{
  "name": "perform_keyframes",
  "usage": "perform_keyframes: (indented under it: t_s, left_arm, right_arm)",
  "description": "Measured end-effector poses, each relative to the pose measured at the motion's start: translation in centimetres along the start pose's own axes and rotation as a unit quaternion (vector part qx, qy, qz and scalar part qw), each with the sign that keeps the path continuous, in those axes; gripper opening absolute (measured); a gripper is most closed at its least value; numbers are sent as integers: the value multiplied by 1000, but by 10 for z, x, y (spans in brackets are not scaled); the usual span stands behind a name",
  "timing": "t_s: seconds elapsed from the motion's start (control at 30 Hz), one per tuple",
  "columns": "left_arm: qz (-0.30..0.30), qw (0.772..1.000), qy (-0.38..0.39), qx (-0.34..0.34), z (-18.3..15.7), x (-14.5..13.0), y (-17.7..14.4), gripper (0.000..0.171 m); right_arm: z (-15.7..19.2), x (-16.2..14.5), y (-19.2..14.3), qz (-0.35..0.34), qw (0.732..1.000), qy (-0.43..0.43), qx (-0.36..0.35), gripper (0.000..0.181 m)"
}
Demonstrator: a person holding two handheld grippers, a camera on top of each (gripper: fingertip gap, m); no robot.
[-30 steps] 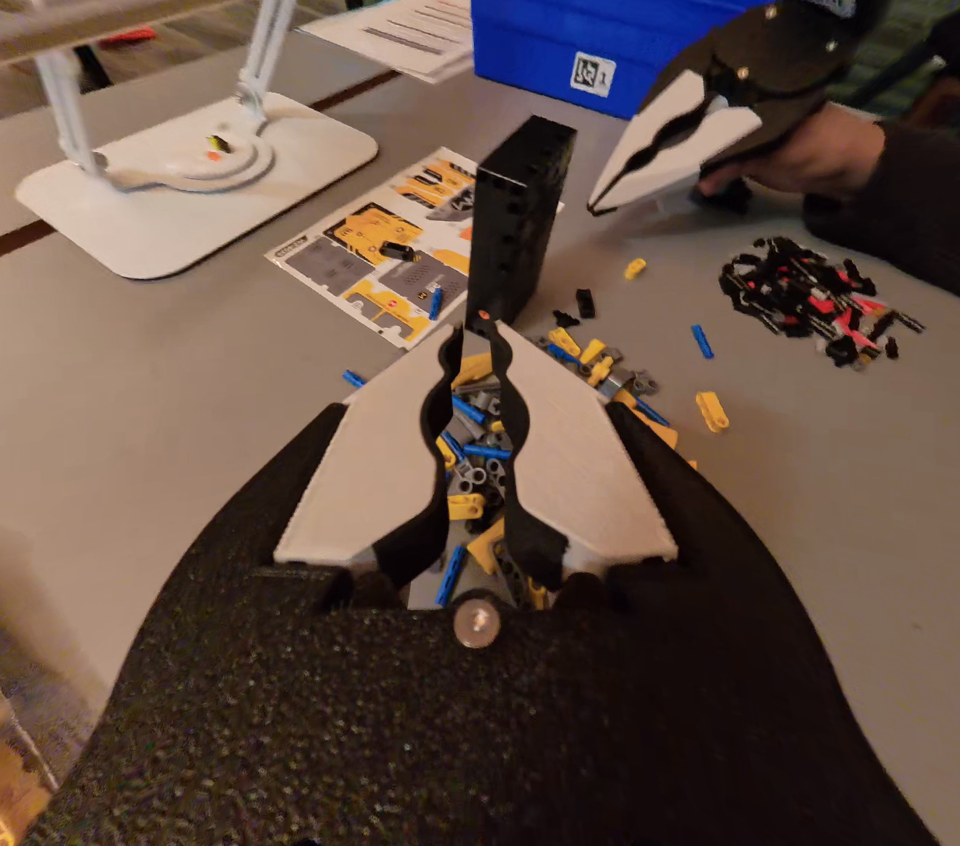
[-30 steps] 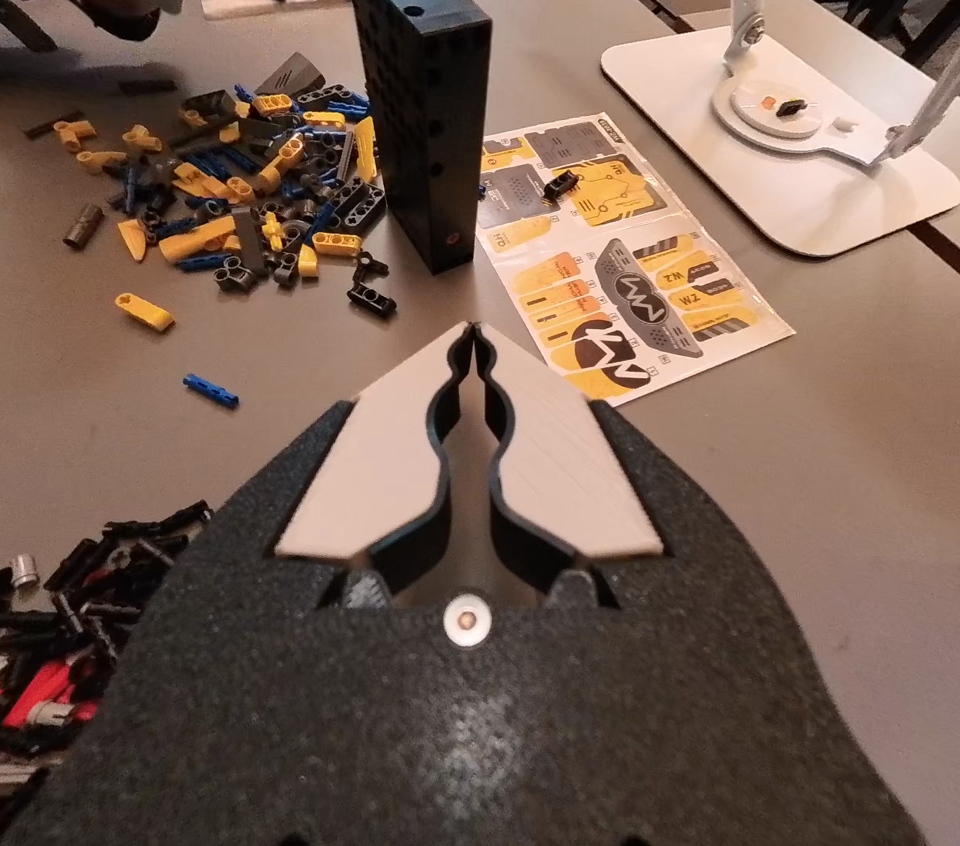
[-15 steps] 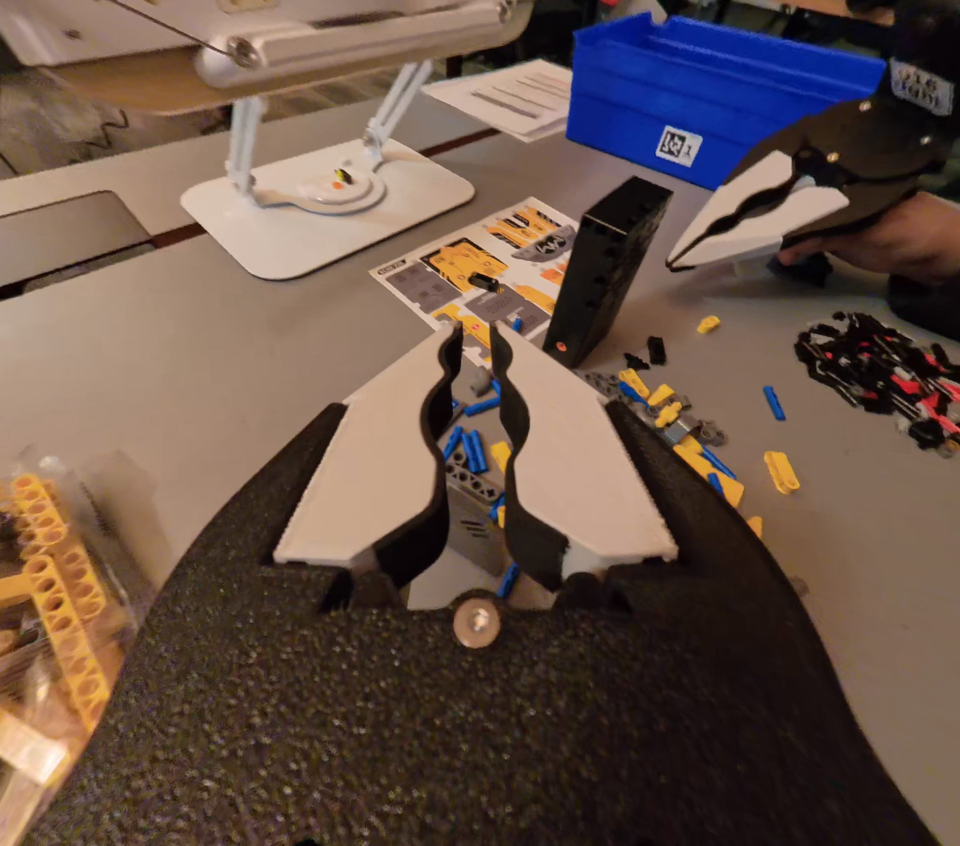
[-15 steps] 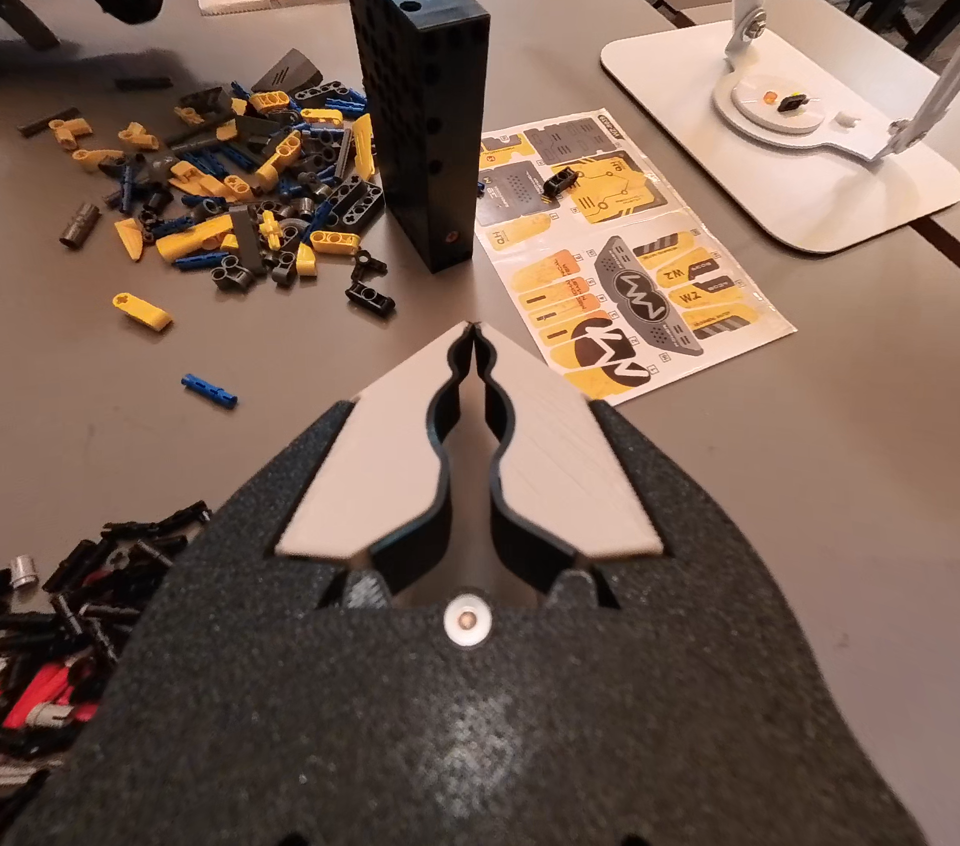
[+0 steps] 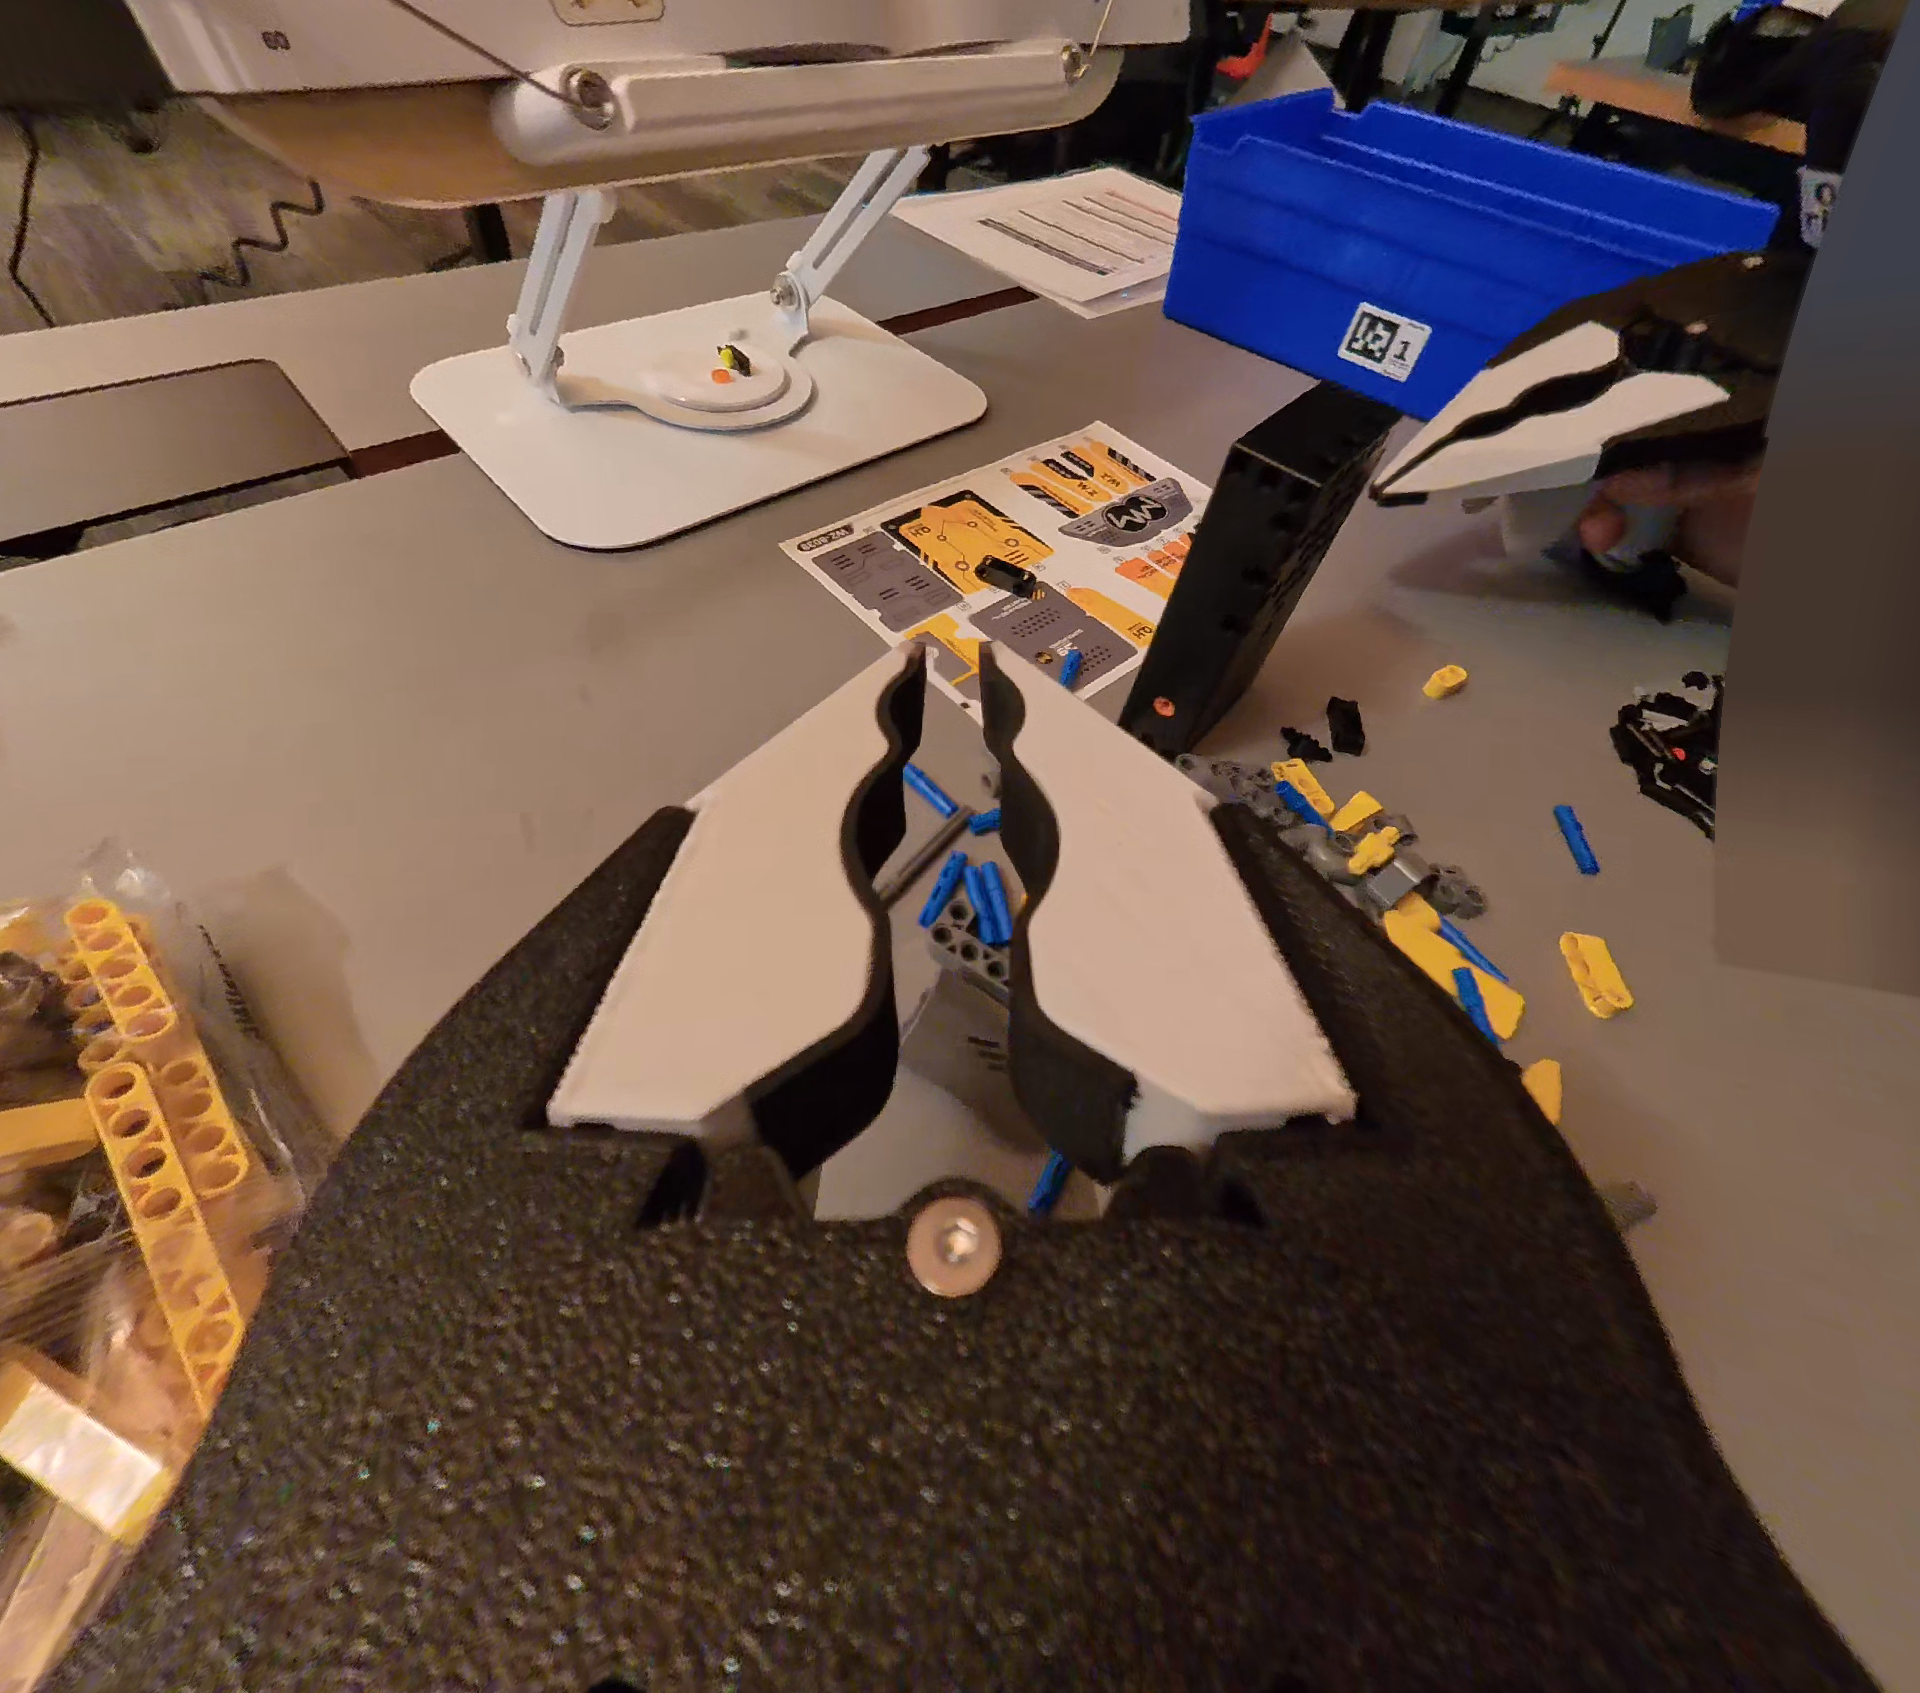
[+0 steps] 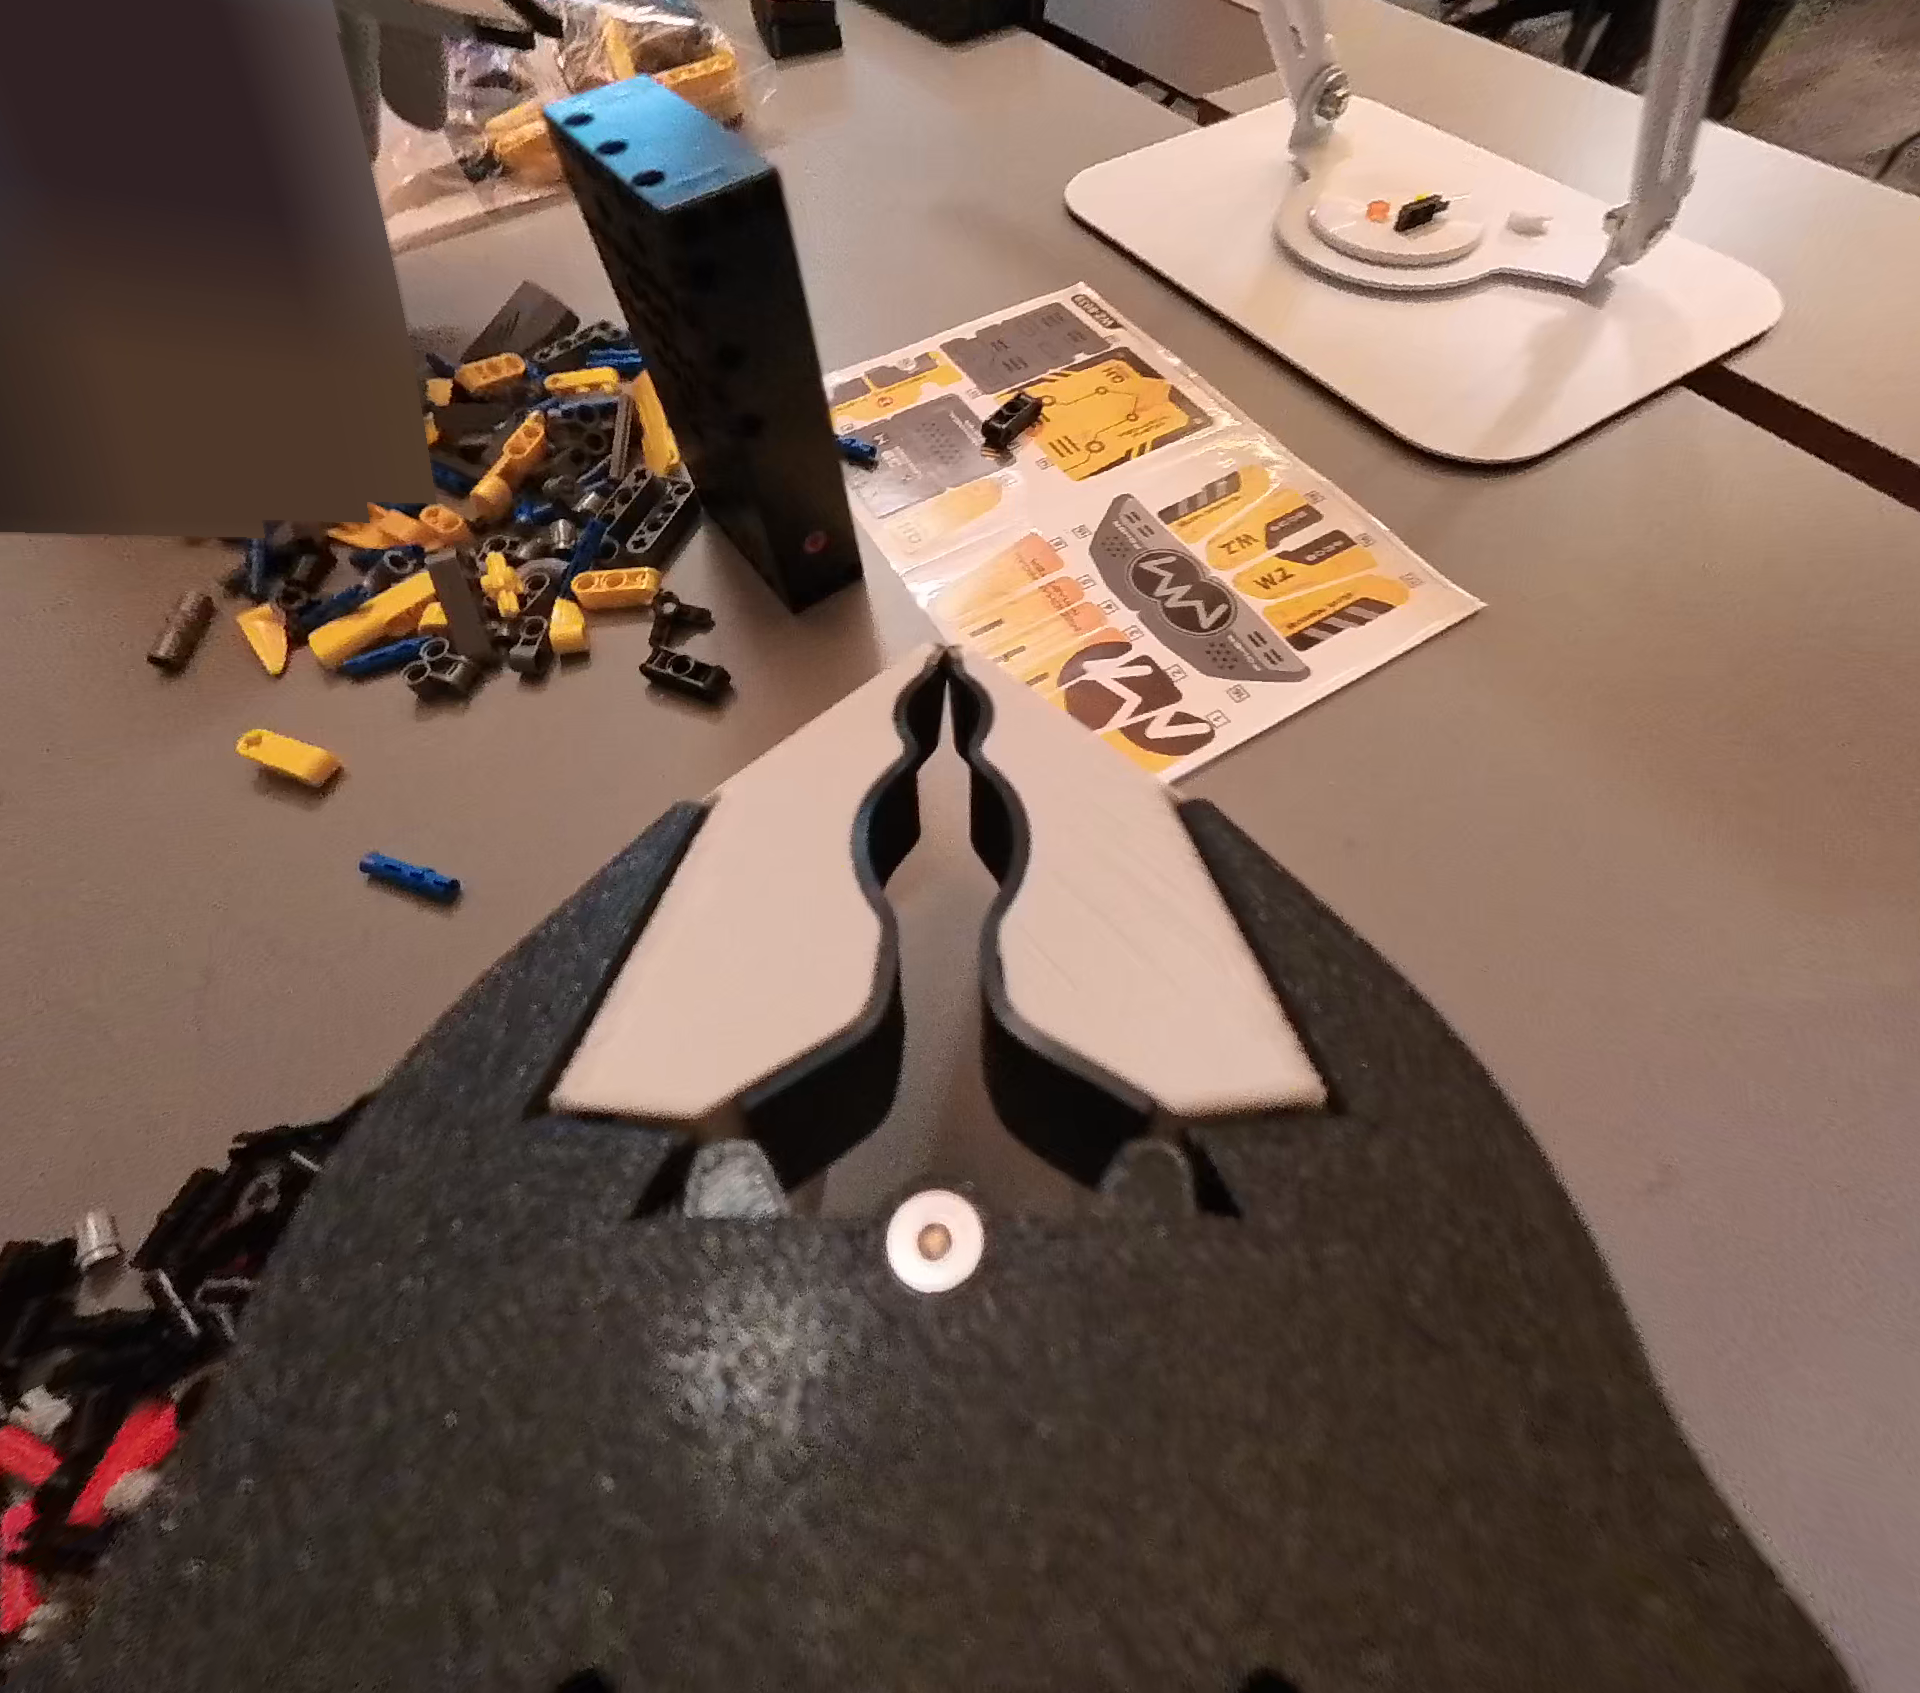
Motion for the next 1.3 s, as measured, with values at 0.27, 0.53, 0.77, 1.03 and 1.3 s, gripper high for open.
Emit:
perform_keyframes:
  t_s: [0.27, 0.53, 0.77, 1.03, 1.3]
  left_arm:
    - [-49, 998, -47, -14, 9, 8, -10, 9]
    - [-99, 991, -60, -62, 9, 7, -14, 9]
    - [-112, 986, -101, -75, 15, 8, -18, 9]
    - [-75, 992, -73, -74, 14, -1, -9, 9]
    - [-88, 979, -130, -127, 10, 5, -11, 9]
  right_arm:
    - [-5, 3, -5, -36, 996, 80, 8, 0]
    - [14, 9, -1, -50, 996, 33, 68, 0]
    - [34, 4, 7, -3, 994, -42, 96, 30]
    - [37, 0, 13, 25, 995, -71, 63, 34]
    - [38, -1, 14, 30, 995, -79, 53, 34]
Point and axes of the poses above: each gripper's, where its closed fingertips meet, y out along the fingers, x out of its top, z = x × y across the jaws, the point moved 8 cm from there along -y, back along the fingers, and after that the axes turned 4 degrees about -x, right-handed, at the moved point
